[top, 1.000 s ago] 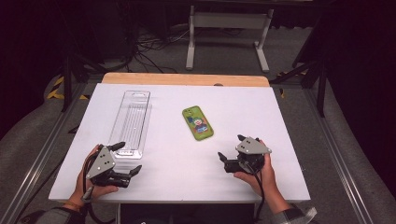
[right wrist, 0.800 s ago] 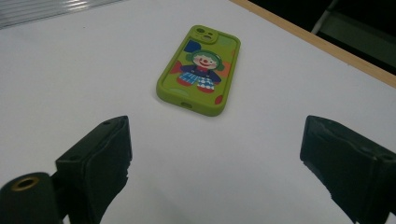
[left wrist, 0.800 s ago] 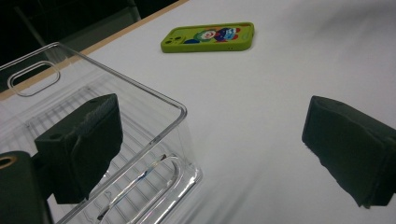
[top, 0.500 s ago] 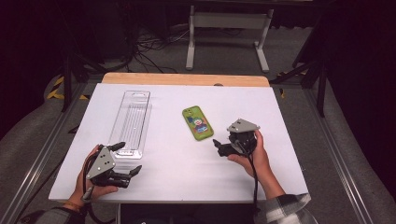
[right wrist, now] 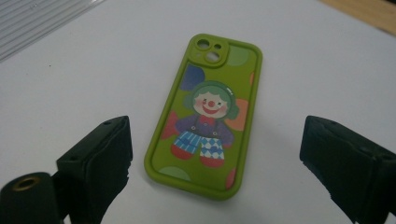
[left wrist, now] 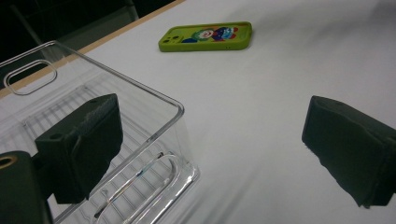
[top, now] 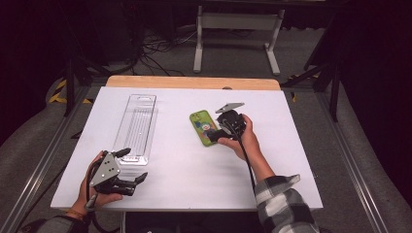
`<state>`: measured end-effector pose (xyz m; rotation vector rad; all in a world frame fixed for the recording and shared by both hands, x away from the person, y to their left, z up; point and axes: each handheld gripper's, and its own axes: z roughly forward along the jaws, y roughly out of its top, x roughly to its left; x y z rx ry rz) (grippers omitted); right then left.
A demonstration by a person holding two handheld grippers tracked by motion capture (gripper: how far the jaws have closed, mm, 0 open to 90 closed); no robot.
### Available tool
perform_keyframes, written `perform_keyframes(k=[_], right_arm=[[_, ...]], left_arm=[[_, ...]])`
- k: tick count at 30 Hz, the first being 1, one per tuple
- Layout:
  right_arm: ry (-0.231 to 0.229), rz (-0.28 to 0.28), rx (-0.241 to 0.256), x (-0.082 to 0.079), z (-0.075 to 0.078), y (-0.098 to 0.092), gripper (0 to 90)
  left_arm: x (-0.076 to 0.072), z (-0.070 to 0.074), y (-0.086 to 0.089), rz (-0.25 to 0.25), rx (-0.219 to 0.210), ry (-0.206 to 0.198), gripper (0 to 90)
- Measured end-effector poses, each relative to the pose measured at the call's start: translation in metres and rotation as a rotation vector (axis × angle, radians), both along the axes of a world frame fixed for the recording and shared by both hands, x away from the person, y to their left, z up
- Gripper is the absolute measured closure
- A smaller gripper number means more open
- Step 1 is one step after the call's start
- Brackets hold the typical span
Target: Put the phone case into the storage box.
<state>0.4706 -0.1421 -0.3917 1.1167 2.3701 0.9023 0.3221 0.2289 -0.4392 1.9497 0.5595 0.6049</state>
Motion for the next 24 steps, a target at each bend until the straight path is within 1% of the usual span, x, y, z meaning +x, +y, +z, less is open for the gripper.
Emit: perform_keyframes(k=[1, 2, 3, 4, 5, 6, 7, 8, 9, 10, 11, 13, 14, 16, 19, 20, 24], right_arm=[[0.015, 0.001, -0.010, 0.005, -0.001, 0.004, 10.2], [0.017, 0.002, -0.026, 0.009, -0.002, 0.007, 10.3], [0.025, -0.004, -0.053, 0.017, -0.005, 0.011, 11.0], [0.025, -0.004, -0.053, 0.017, -0.005, 0.011, 11.0], [0.032, -0.001, -0.058, 0.021, -0.006, 0.013, 11.2], [0.062, -0.009, -0.057, 0.027, -0.008, 0.015, 11.2], [0.076, -0.017, -0.050, 0.032, -0.008, 0.017, 11.7], [0.077, -0.019, -0.060, 0.036, -0.009, 0.019, 12.0], [0.077, -0.019, -0.060, 0.036, -0.009, 0.019, 12.0], [0.080, -0.018, -0.072, 0.039, -0.009, 0.021, 12.0], [0.091, -0.015, -0.083, 0.043, -0.009, 0.025, 12.0], [0.109, -0.011, -0.097, 0.048, -0.010, 0.031, 12.0], [0.122, -0.010, -0.115, 0.051, -0.012, 0.035, 12.0], [0.141, -0.004, -0.127, 0.055, -0.014, 0.042, 12.0], [0.169, -0.012, -0.155, 0.059, -0.018, 0.049, 12.0], [0.181, -0.017, -0.167, 0.060, -0.019, 0.051, 12.0], [0.227, -0.024, -0.193, 0.064, -0.024, 0.054, 12.0]], left_arm=[[0.000, 0.001, 0.001, 0.001, 0.008, -0.011, 6.2], [0.000, 0.000, 0.000, 0.000, 0.003, -0.008, 6.2], [0.000, 0.000, 0.000, 0.000, 0.005, -0.008, 6.2], [0.000, 0.000, 0.000, 0.001, 0.004, -0.008, 6.2], [-0.001, 0.000, 0.000, 0.000, 0.001, 0.003, 6.3], [0.000, 0.000, 0.000, 0.000, 0.004, 0.001, 6.3], [0.000, 0.000, 0.000, -0.001, 0.003, 0.001, 6.3], [0.000, 0.000, -0.001, -0.002, 0.003, 0.001, 6.3], [0.000, 0.000, -0.001, -0.002, 0.003, 0.001, 6.3], [0.000, 0.000, 0.000, -0.002, 0.010, -0.002, 6.3], [0.000, 0.000, 0.000, -0.001, 0.019, -0.013, 6.3], [0.000, 0.000, 0.000, -0.001, 0.014, -0.004, 6.4], [0.000, 0.000, 0.000, -0.005, 0.004, 0.005, 6.4], [0.000, 0.000, 0.000, -0.001, 0.010, -0.004, 6.4], [0.000, 0.000, 0.001, 0.001, 0.009, -0.003, 6.4], [0.000, 0.000, 0.001, -0.001, 0.013, -0.008, 6.4], [0.000, 0.000, 0.001, -0.001, 0.009, 0.000, 6.5]])
